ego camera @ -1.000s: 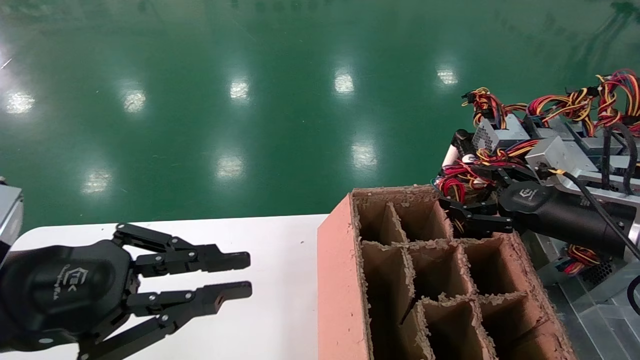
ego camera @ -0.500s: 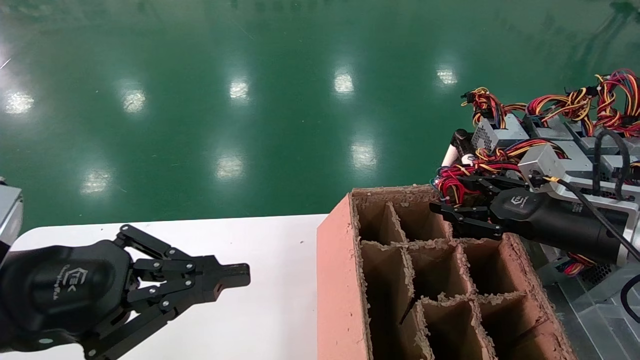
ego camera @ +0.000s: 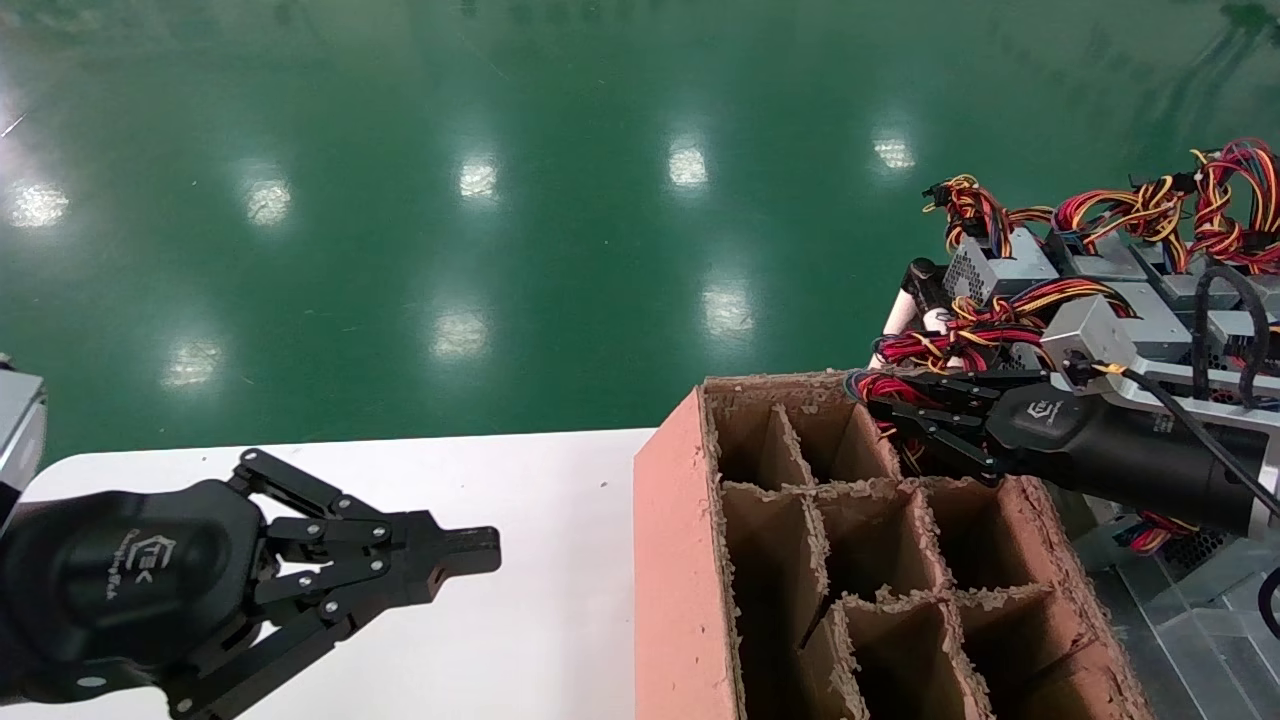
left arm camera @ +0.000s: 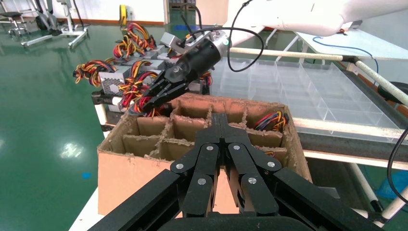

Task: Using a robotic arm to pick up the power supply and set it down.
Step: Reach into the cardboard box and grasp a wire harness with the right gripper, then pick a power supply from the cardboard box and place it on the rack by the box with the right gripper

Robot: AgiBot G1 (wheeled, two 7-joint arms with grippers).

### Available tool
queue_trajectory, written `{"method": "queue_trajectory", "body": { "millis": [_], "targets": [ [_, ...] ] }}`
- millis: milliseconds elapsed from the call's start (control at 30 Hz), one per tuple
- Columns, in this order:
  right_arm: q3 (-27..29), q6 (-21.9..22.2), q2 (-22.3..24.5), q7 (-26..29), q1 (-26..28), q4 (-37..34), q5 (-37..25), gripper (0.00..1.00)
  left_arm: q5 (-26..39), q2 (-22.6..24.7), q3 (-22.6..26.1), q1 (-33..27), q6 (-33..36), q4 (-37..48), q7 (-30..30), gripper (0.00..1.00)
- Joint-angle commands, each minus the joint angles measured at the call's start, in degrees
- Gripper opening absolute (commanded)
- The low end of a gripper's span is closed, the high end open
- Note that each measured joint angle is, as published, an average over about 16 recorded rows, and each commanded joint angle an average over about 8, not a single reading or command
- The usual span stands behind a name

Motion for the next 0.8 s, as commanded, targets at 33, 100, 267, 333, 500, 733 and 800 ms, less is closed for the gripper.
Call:
{"method": "queue_trajectory", "body": {
  "millis": [33,100,267,333,500,733,800],
  "targets": [
    [0.0,-0.2,0.1,0.0,0.0,0.0,0.0,0.00,0.0,0.0,0.0,0.0,0.0,0.0,0.0,0.00],
    [0.0,-0.4,0.3,0.2,0.0,0.4,0.0,0.00,0.0,0.0,0.0,0.0,0.0,0.0,0.0,0.00],
    [0.0,-0.5,0.9,0.7,-0.3,1.5,0.1,0.00,0.0,0.0,0.0,0.0,0.0,0.0,0.0,0.00],
    [0.2,-0.4,1.1,1.0,-0.5,2.1,0.3,0.00,0.0,0.0,0.0,0.0,0.0,0.0,0.0,0.00],
    [1.0,-0.4,2.1,1.6,-0.7,3.7,1.5,0.00,0.0,0.0,0.0,0.0,0.0,0.0,0.0,0.00],
    [4.3,-1.9,5.7,3.1,-0.4,9.4,6.3,0.00,0.0,0.0,0.0,0.0,0.0,0.0,0.0,0.00],
    [5.7,-2.3,7.3,3.7,-0.2,11.9,8.1,0.00,0.0,0.0,0.0,0.0,0.0,0.0,0.0,0.00]
  ]
}}
